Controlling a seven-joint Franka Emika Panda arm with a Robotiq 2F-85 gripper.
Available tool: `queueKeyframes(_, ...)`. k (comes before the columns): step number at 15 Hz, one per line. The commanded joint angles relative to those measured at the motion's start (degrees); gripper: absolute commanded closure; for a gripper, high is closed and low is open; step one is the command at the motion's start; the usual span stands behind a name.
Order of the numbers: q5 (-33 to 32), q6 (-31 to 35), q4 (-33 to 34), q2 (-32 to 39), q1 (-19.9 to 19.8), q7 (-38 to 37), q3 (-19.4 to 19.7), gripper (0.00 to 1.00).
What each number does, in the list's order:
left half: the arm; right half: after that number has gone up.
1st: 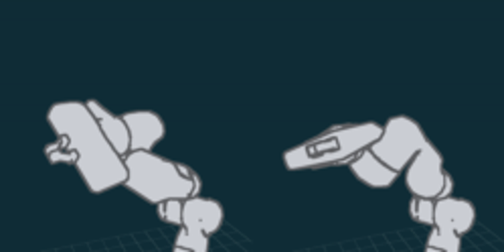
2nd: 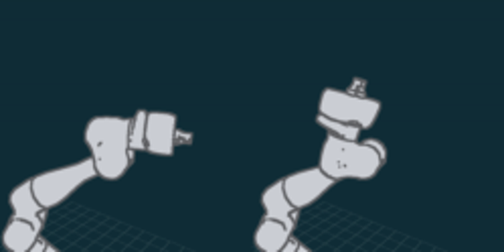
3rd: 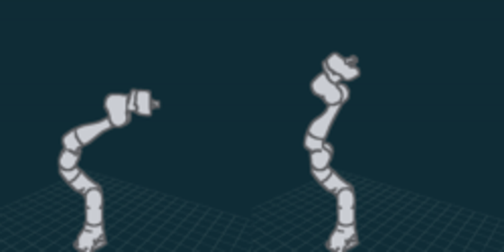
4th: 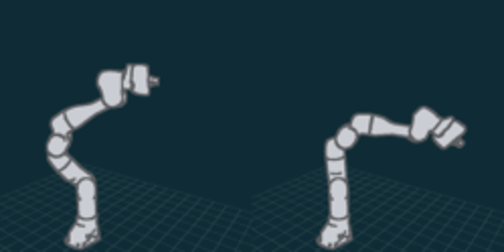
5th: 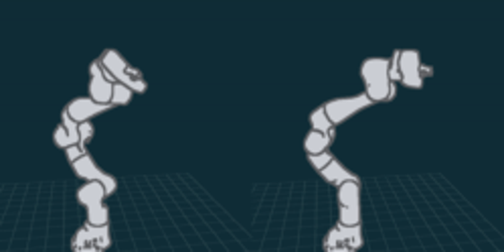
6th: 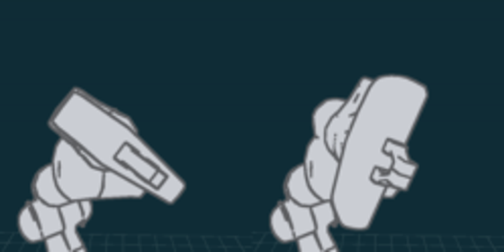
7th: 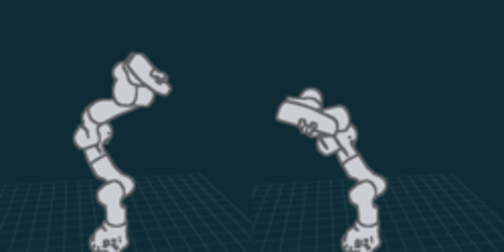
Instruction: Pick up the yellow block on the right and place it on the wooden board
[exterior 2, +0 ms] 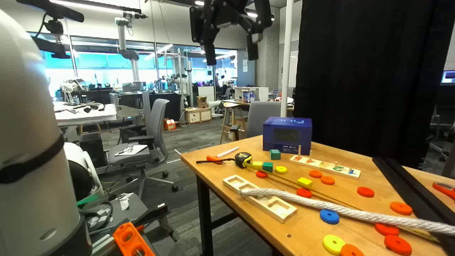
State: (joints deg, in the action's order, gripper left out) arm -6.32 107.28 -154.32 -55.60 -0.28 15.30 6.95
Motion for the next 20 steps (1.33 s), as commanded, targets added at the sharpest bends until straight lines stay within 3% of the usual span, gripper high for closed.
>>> queueKeyframes(1,-0.14,-0.17,0.38,0.01,0.26,-0.18,0.16,0.0)
queueKeyframes(10,-0.21,0.85,1.36,1.19,0.32,-0.28,0.19,0.0)
queueKeyframes(20,6.13,6.92,14.94,22.57,-0.13,-6.56,1.48,0.0)
